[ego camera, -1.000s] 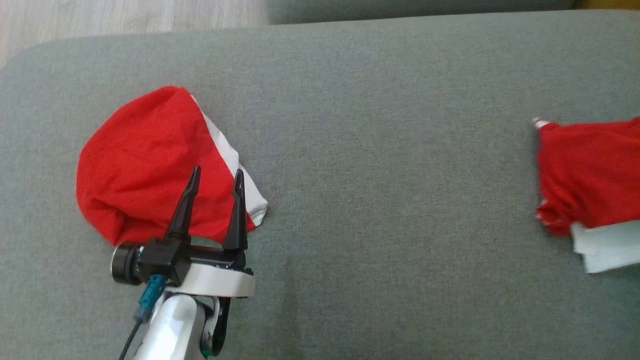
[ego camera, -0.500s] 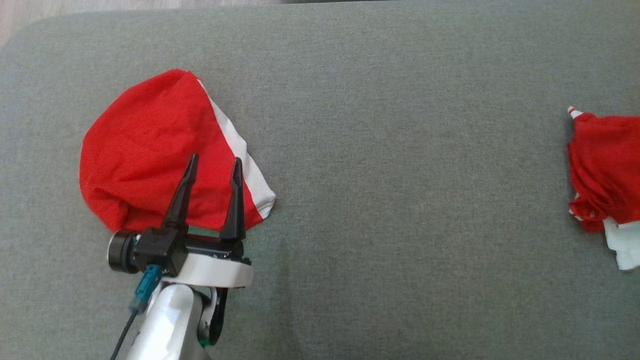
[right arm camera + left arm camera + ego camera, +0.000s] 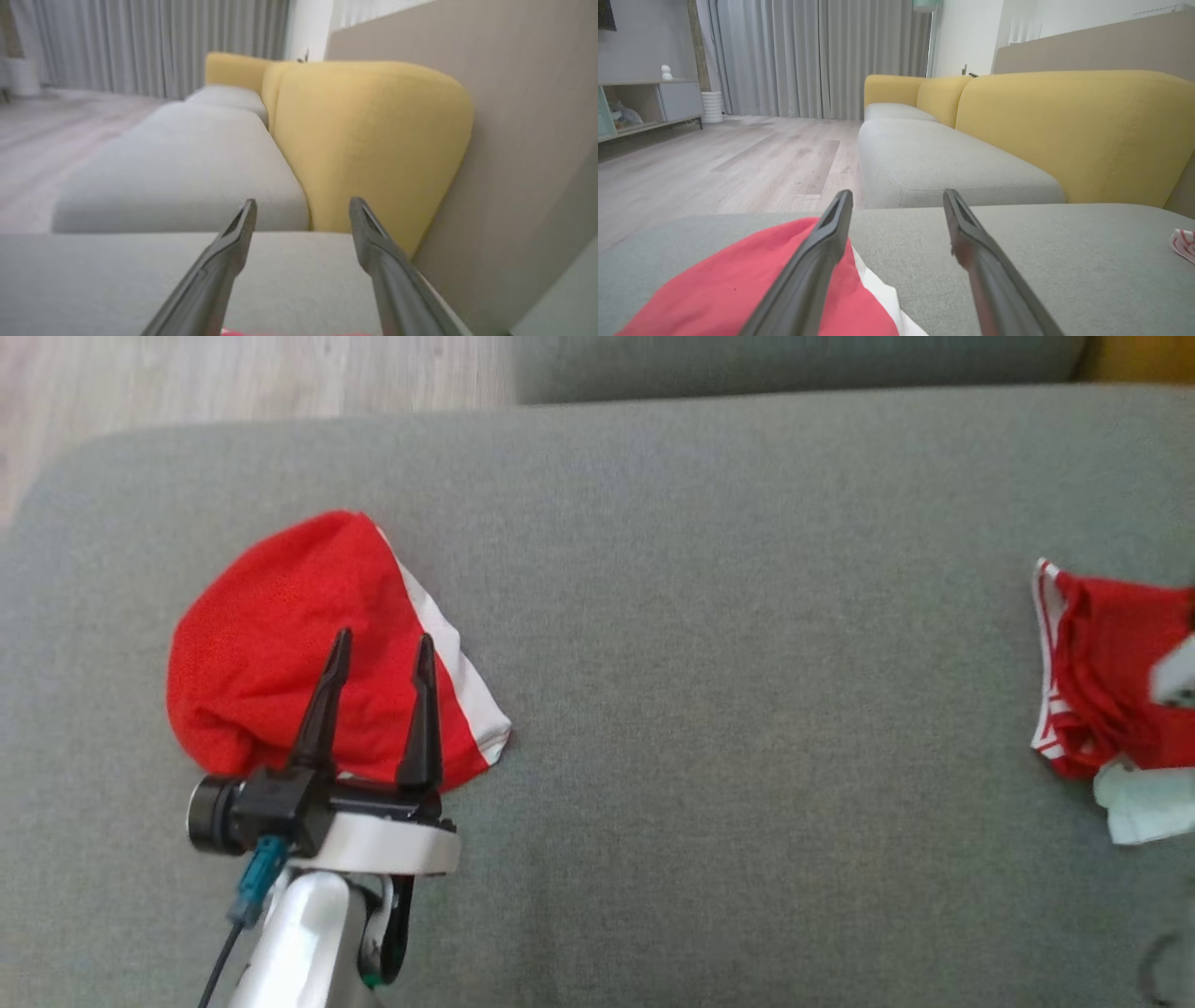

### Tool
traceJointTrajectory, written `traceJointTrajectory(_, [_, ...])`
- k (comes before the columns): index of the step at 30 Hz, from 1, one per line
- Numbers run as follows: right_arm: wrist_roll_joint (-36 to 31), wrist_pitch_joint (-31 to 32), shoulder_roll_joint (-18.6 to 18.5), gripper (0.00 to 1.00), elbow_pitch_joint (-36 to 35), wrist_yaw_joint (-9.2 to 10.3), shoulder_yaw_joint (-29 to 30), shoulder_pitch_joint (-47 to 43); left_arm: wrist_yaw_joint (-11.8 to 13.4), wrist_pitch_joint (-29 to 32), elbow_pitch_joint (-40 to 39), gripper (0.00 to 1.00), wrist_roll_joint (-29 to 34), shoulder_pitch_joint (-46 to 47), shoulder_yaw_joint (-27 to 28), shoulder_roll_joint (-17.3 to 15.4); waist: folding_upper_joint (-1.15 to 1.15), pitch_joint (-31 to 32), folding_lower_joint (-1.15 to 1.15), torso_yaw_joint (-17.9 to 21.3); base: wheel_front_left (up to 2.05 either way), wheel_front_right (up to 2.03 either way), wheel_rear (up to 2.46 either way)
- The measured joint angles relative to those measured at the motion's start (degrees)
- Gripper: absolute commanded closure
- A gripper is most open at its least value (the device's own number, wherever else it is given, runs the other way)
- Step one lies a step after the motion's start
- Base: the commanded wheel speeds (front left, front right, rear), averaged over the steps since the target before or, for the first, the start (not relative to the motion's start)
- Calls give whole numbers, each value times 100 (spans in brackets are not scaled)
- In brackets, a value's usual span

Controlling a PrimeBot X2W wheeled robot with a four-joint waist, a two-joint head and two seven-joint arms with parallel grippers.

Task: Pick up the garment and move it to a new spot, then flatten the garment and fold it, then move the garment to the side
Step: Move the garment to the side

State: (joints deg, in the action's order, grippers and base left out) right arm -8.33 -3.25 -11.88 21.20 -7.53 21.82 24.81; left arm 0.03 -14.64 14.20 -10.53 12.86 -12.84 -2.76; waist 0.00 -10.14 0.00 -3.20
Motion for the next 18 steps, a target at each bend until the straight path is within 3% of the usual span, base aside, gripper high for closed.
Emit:
traceJointTrajectory(6, [691,-296,720,0,-806,0,-547,-522,49,1,-156,0,-68,-408,96,-1,0,469,-1,25,0,0,0])
traceJointTrajectory(12, [1478,-599,906,0,-1206,0,-1247,-1344,52,1,-156,0,-169,-768,146,-2,0,806,-1,75,0,0,0])
traceJointTrajectory(18, [1969,-925,932,0,-820,0,-1803,-2141,53,1,-169,0,-261,-922,121,-2,0,876,0,41,0,0,0])
